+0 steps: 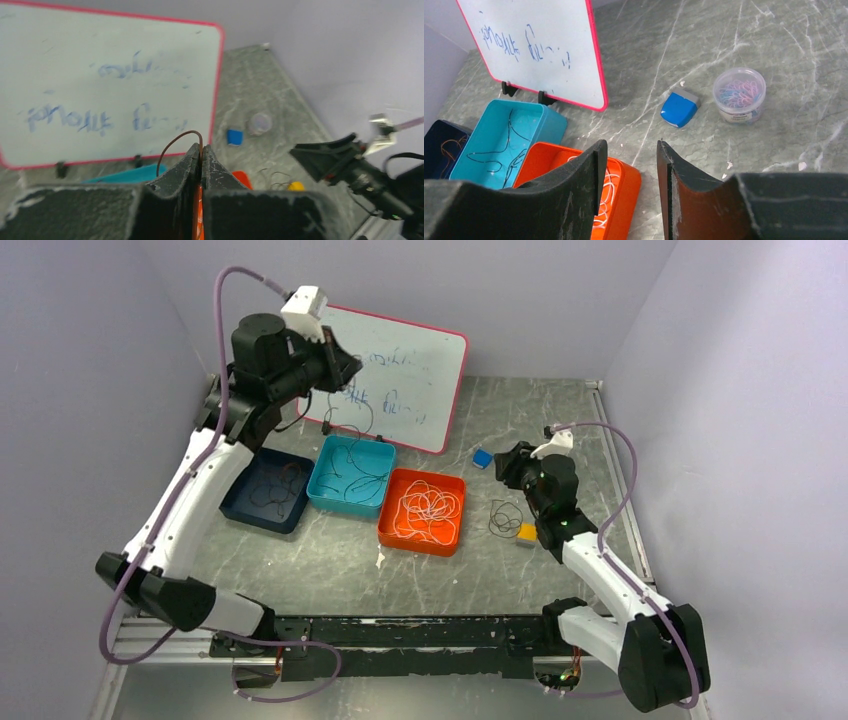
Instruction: Untangle the cables
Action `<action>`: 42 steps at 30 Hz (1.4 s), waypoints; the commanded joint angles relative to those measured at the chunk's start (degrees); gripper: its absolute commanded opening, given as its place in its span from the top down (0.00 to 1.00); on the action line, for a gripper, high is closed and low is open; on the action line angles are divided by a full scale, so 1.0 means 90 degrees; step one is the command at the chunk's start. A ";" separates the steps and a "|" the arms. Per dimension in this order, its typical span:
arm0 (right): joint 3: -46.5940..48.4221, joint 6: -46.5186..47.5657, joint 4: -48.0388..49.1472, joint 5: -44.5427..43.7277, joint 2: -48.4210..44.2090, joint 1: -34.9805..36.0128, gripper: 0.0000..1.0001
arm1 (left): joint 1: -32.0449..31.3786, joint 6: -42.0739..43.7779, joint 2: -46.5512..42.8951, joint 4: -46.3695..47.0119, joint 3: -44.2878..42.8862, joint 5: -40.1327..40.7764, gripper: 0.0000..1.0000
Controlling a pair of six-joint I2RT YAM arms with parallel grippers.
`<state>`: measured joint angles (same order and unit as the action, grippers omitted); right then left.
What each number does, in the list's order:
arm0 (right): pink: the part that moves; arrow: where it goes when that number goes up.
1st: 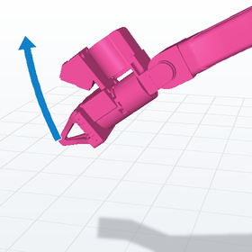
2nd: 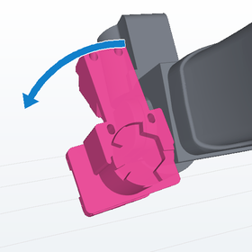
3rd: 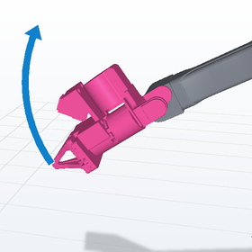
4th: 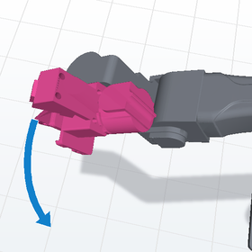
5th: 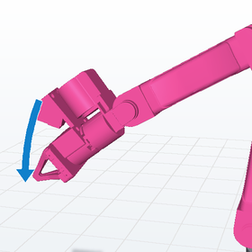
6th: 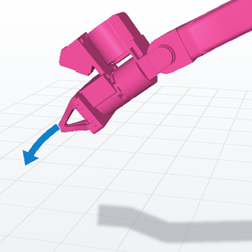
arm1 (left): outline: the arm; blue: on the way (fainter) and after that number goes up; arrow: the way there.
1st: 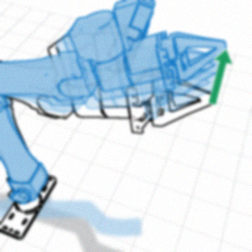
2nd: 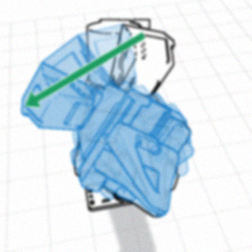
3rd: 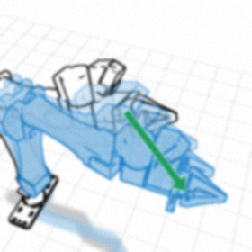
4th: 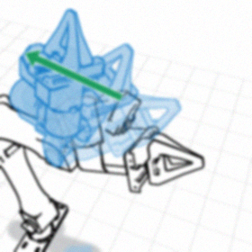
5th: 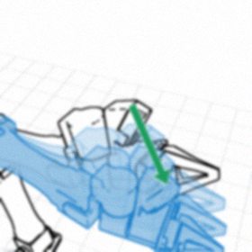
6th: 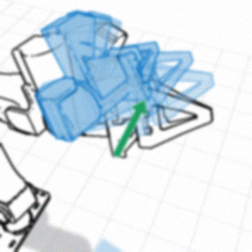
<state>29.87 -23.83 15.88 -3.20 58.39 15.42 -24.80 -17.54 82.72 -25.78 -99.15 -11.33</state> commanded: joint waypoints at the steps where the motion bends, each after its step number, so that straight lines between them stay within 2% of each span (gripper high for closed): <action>1: 0.0063 0.0034 0.0118 0.0150 0.0135 -0.0026 0.55 | 0.0537 0.0200 -0.0691 -0.0274 0.0902 0.0760 0.93; 8: 0.0069 0.0059 0.0215 0.0243 0.0336 -0.0034 0.54 | 0.1520 0.0106 -0.1526 -0.0368 0.2295 0.1141 0.93; 23: 0.0137 0.0096 0.0355 0.0425 0.0643 -0.0031 0.54 | 0.3297 -0.0106 -0.2076 -0.0406 0.3309 0.0900 0.93; 34: 0.0123 0.0161 0.0317 0.0388 0.0676 -0.0034 0.54 | 0.3592 -0.0168 -0.1843 -0.0075 0.4024 0.0594 0.93; 42: 0.0062 0.0148 0.0325 0.0383 0.0681 -0.0034 0.53 | 0.3693 -0.0271 -0.1226 0.0121 0.4484 0.1004 0.93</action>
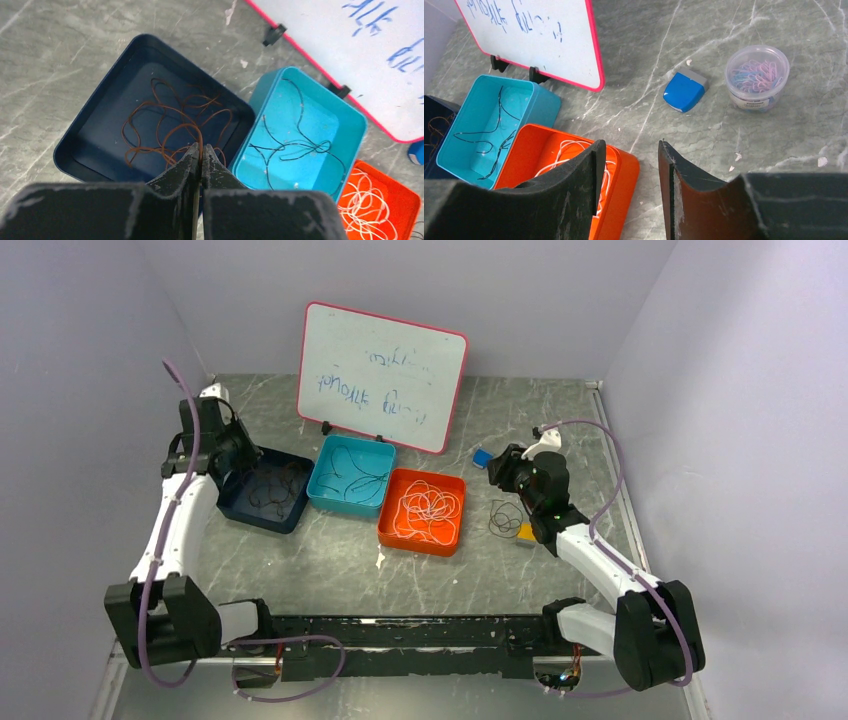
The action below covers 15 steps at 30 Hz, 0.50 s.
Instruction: Untangle the cables
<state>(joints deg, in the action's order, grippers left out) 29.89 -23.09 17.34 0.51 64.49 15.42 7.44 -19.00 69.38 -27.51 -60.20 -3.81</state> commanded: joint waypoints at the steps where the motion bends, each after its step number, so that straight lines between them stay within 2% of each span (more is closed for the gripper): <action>1: 0.0061 0.0061 0.0163 -0.0028 0.0003 -0.0031 0.53 | 0.0112 -0.0130 0.0377 0.0366 0.0178 0.0178 0.93; 3: 0.0067 0.0056 0.0180 -0.0028 0.0003 -0.0031 0.53 | 0.0323 -0.0163 0.0649 0.0458 0.0183 0.0163 0.93; 15: 0.0000 0.0155 0.0087 -0.0219 -0.0201 -0.0029 0.52 | 0.0445 -0.0430 0.2304 0.0602 0.0021 -0.0318 0.91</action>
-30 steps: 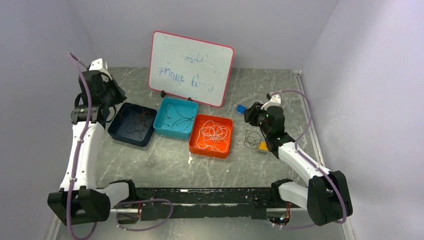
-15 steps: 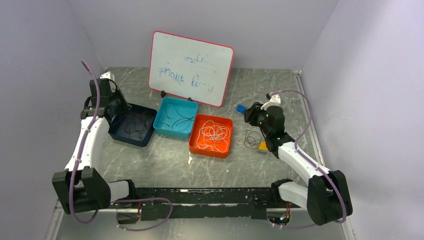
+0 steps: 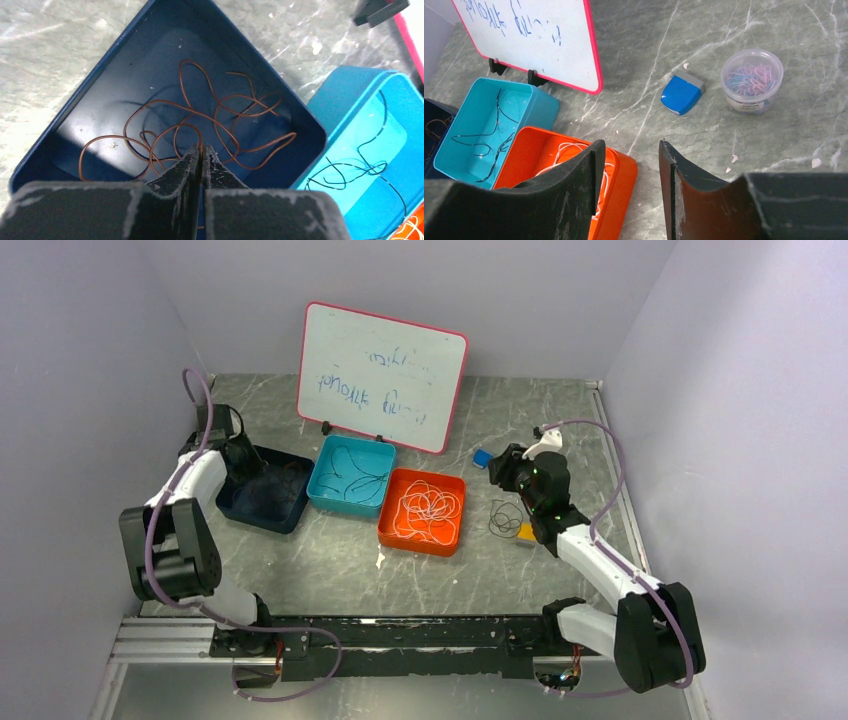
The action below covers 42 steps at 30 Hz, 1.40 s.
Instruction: Untangle the cables
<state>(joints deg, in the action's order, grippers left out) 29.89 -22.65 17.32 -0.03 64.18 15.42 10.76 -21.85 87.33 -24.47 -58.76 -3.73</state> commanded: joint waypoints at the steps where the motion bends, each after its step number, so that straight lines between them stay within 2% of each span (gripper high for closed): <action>1: -0.0008 0.0105 0.0080 -0.0162 -0.0181 -0.0033 0.52 | 0.0081 -0.0106 0.0416 0.0265 -0.0161 -0.0361 0.91; 6: -0.0035 0.0141 -0.0002 -0.0222 -0.0310 -0.0028 0.52 | 0.0082 -0.0035 0.0711 0.0175 -0.0290 -0.0375 0.88; 9: -0.0005 0.0134 -0.0081 -0.0286 -0.0378 -0.0034 0.52 | 0.0079 0.0009 0.0641 0.0105 -0.0337 -0.0255 0.73; 15: 0.0107 0.0048 -0.0195 -0.0326 -0.0400 -0.0026 0.52 | 0.0075 0.0026 0.0297 -0.0096 -0.0513 0.0112 0.53; 20: 0.0372 -0.0100 -0.0659 -0.0603 -0.0303 -0.0029 0.51 | 0.0079 0.0367 -0.0044 -0.0213 -0.0594 0.0310 0.43; 24: 0.0476 -0.0205 -0.0999 -0.0942 -0.0315 -0.0041 0.50 | 0.0079 0.0460 -0.0126 -0.0354 -0.0626 0.0457 0.39; 31: 0.0788 -0.0475 -0.1888 -0.1560 -0.0050 -0.0080 0.50 | 0.0009 0.0536 -0.0604 -0.0260 -0.0485 0.0400 0.39; 38: 0.1277 -0.0481 -0.2922 -0.1194 0.0757 -0.0285 0.51 | -0.0898 0.0514 -0.1002 -0.0216 -0.0556 0.1009 0.39; 42: 0.1391 -0.0286 -0.3194 -0.1002 0.1101 -0.0427 0.52 | -0.1181 0.0429 -0.1070 -0.0072 -0.0558 0.1057 0.40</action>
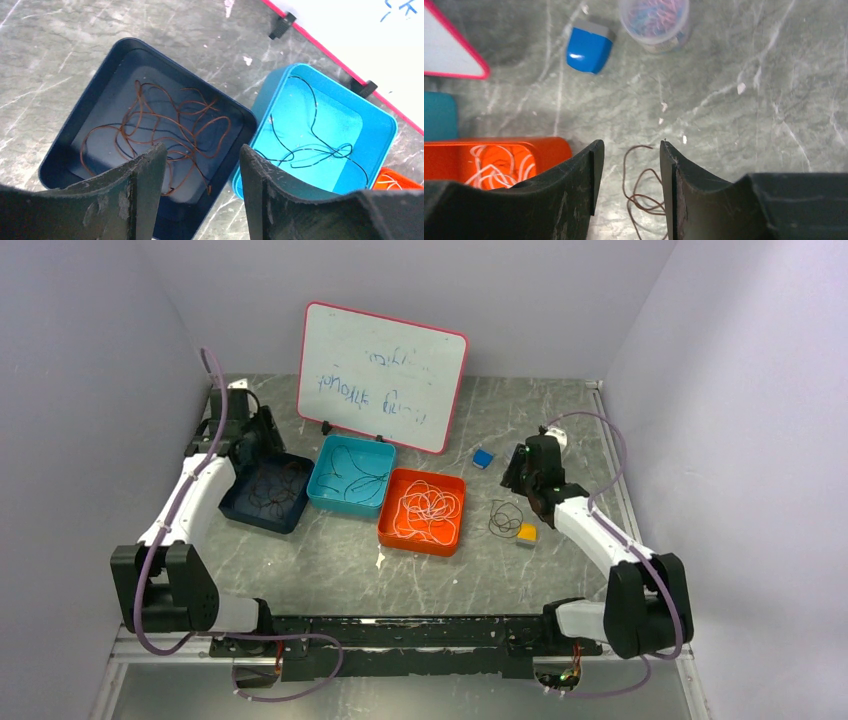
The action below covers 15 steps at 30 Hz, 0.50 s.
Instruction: Untangle the cables
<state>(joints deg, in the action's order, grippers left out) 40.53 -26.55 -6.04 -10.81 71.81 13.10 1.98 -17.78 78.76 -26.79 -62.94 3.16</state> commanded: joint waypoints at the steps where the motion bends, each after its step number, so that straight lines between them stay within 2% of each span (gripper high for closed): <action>1: 0.0263 0.0235 -0.0707 0.0334 0.0369 -0.0259 0.51 | -0.0237 -0.0026 -0.0111 0.0216 -0.0101 0.0302 0.40; 8: 0.0711 0.0830 -0.1710 0.1114 0.0922 -0.0674 0.46 | -0.0283 0.0028 0.0022 0.0220 -0.0175 0.0355 0.40; 15: 0.0595 0.0896 -0.1791 0.1342 0.1095 -0.0675 0.43 | -0.0288 0.0033 0.0140 0.0263 -0.0213 0.0308 0.41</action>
<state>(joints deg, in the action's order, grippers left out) 45.43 -20.05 -20.08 -0.80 80.31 7.25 -0.34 -17.78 79.24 -26.28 -62.96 5.39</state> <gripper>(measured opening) 0.564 0.597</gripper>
